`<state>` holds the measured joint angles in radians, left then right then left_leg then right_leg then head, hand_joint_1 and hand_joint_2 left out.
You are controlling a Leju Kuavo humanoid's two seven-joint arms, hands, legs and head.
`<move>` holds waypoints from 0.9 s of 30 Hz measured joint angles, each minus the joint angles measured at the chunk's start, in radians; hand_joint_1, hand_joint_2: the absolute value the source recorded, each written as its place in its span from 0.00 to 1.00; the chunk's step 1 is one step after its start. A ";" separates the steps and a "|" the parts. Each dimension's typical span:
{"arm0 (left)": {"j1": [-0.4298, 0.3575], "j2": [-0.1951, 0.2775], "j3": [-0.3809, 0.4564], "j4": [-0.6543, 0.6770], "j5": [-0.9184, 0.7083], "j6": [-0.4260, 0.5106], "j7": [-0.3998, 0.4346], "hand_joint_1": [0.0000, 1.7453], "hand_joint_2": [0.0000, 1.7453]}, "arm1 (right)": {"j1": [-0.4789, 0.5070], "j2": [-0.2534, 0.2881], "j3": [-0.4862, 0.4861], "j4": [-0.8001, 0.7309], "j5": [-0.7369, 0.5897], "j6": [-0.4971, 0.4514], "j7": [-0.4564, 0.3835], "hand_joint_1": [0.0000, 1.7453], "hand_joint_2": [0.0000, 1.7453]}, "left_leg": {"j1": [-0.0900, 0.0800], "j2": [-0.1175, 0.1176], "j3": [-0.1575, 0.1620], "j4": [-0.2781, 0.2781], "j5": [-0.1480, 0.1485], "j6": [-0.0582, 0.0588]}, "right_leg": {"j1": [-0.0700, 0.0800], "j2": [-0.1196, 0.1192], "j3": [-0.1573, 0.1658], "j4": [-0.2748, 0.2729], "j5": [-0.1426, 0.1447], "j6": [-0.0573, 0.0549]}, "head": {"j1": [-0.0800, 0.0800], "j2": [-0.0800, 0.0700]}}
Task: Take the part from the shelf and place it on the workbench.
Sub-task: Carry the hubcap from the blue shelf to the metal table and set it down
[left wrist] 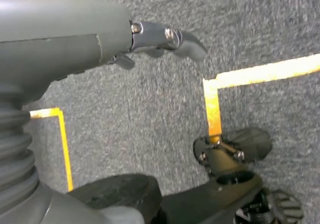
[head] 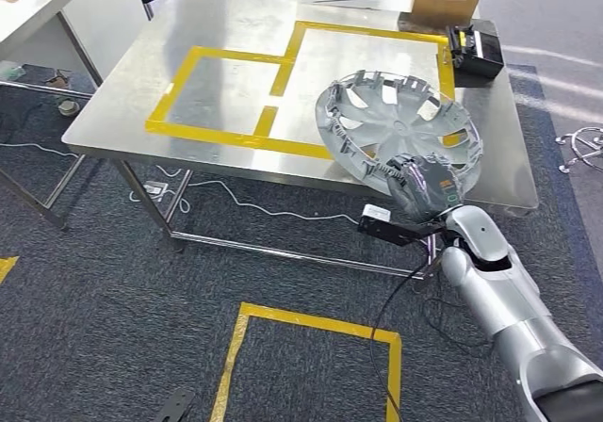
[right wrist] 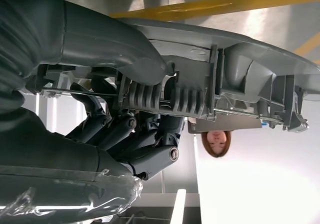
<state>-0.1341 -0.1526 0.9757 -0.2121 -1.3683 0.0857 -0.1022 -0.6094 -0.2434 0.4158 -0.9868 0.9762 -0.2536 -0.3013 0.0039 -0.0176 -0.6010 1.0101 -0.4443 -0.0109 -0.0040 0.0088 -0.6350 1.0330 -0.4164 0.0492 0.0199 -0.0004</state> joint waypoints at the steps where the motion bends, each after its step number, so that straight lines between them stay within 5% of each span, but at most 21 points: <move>1: 0.000 0.000 0.000 0.000 -0.001 0.000 0.000 0.00 1.00 | 0.000 0.000 0.000 0.000 0.000 0.000 0.001 1.00 1.00 | 0.000 0.001 0.001 0.000 -0.002 -0.005 | -0.001 0.000 0.001 -0.001 0.000 -0.005 | -0.001 0.000; 3: -0.001 0.000 0.000 0.000 -0.002 0.000 0.000 0.00 1.00 | 0.000 0.000 -0.001 0.000 0.000 0.001 0.002 1.00 1.00 | 0.001 0.003 -0.017 0.037 -0.026 -0.017 | -0.005 -0.001 0.006 -0.005 -0.001 -0.015 | -0.004 0.000; 6: 0.000 0.000 0.000 0.000 -0.002 0.000 0.000 0.00 1.00 | -0.002 0.001 -0.001 -0.001 0.000 0.001 0.002 1.00 1.00 | 0.002 0.005 -0.108 0.199 -0.092 -0.026 | -0.006 -0.002 0.010 -0.007 -0.005 -0.024 | -0.007 0.000; 8: 0.001 0.000 0.000 0.000 -0.002 0.000 0.000 0.00 1.00 | -0.001 0.002 0.001 -0.001 0.000 0.002 0.002 1.00 1.00 | 0.002 0.005 -0.148 0.252 -0.088 -0.026 | -0.006 -0.001 0.014 -0.007 -0.009 -0.026 | -0.007 0.000; 12: 0.001 0.001 0.000 0.000 -0.002 0.000 0.000 0.00 1.00 | -0.001 0.003 0.004 -0.001 0.000 0.002 0.002 1.00 1.00 | 0.002 0.006 -0.069 0.061 0.034 -0.017 | -0.003 0.002 0.026 -0.004 -0.020 -0.016 | -0.008 0.000; 14: 0.001 0.001 0.000 0.000 -0.002 0.000 0.000 0.00 1.00 | -0.003 0.003 0.004 -0.001 0.000 0.002 0.002 1.00 1.00 | 0.002 0.005 -0.044 0.008 0.038 -0.010 | 0.001 0.003 0.027 -0.005 -0.024 -0.006 | -0.007 0.000; 17: 0.003 0.002 0.000 0.000 -0.002 0.000 0.000 0.00 1.00 | -0.003 0.003 0.004 -0.002 0.000 0.003 0.001 1.00 1.00 | 0.003 0.004 -0.040 0.002 0.033 0.009 | -0.001 0.001 0.024 0.000 -0.033 0.007 | -0.004 0.000; 19: 0.002 0.002 0.000 0.000 -0.002 0.000 0.000 0.00 1.00 | -0.002 0.003 0.004 -0.003 -0.001 0.003 0.000 1.00 1.00 | 0.005 0.003 -0.035 0.000 0.033 0.019 | -0.002 -0.001 -0.009 0.072 -0.074 0.015 | 0.001 0.000; 22: 0.004 0.002 0.000 0.000 -0.002 0.000 0.000 0.00 1.00 | 0.000 0.003 0.006 -0.003 -0.002 0.003 0.000 1.00 1.00 | 0.004 0.002 -0.030 0.000 0.027 0.026 | -0.002 -0.001 -0.108 0.262 -0.144 0.021 | 0.005 0.000; 24: 0.005 0.002 0.000 0.000 -0.002 0.000 0.000 0.00 1.00 | 0.002 0.003 0.006 -0.003 -0.002 0.003 0.001 1.00 1.00 | 0.004 0.001 -0.022 0.001 0.021 0.026 | -0.002 -0.002 -0.119 0.261 -0.112 0.020 | 0.005 0.000; 27: 0.005 0.002 0.000 0.000 -0.002 0.000 0.000 0.00 1.00 | 0.001 0.003 0.006 -0.003 -0.002 0.003 0.002 1.00 1.00 | 0.002 0.000 -0.007 0.002 0.009 0.017 | -0.001 -0.004 -0.033 0.064 -0.007 0.014 | 0.006 0.000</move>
<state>-0.1291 -0.1511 0.9757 -0.2121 -1.3706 0.0858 -0.1022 -0.6086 -0.2402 0.4218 -0.9895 0.9744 -0.2510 -0.2995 0.0061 -0.0177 -0.6084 1.0123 -0.4351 0.0061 -0.0053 0.0052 -0.6681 1.0968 -0.4237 0.0630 0.0255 -0.0004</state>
